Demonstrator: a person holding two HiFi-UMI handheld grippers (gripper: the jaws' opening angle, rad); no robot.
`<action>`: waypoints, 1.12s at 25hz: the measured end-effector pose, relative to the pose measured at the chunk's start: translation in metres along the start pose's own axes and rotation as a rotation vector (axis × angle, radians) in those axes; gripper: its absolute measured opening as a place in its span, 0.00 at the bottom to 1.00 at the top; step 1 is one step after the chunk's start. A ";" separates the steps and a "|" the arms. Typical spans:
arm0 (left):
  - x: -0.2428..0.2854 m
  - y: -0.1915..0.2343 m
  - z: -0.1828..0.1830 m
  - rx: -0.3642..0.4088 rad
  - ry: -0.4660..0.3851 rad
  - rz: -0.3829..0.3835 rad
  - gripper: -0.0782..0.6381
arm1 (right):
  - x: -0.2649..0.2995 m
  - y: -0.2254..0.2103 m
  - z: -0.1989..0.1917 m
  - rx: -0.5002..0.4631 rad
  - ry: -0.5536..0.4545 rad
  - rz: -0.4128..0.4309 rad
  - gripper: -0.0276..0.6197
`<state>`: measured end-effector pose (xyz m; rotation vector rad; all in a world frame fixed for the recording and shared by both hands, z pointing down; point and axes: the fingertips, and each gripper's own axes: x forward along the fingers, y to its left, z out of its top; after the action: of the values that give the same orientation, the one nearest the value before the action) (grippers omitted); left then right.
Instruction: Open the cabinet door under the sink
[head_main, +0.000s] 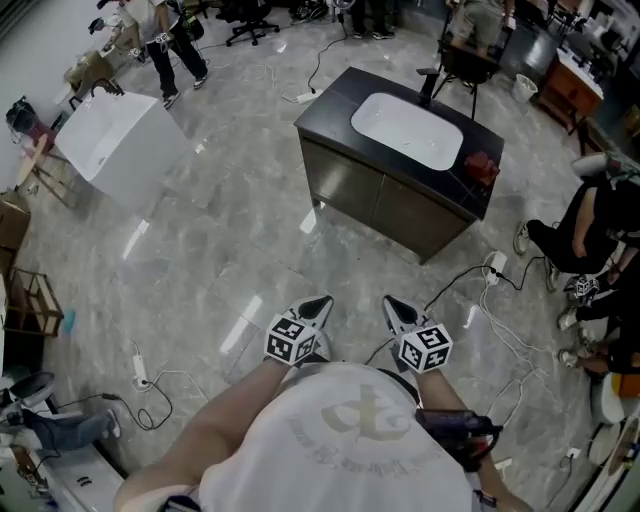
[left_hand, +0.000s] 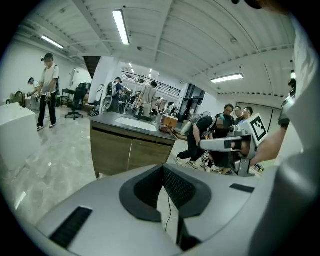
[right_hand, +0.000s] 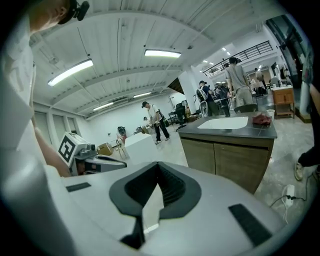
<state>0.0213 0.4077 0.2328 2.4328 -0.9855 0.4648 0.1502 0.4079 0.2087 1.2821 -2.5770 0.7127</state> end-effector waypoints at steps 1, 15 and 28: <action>-0.003 0.012 0.003 0.000 0.000 0.000 0.12 | 0.011 0.003 0.004 -0.003 0.002 -0.007 0.06; -0.009 0.098 0.014 -0.002 0.026 -0.045 0.12 | 0.074 0.003 0.027 0.018 0.011 -0.129 0.06; 0.053 0.145 0.055 0.034 0.050 -0.030 0.12 | 0.144 -0.050 0.050 0.042 0.019 -0.082 0.06</action>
<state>-0.0397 0.2569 0.2552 2.4505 -0.9259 0.5330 0.1043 0.2565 0.2339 1.3775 -2.4910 0.7638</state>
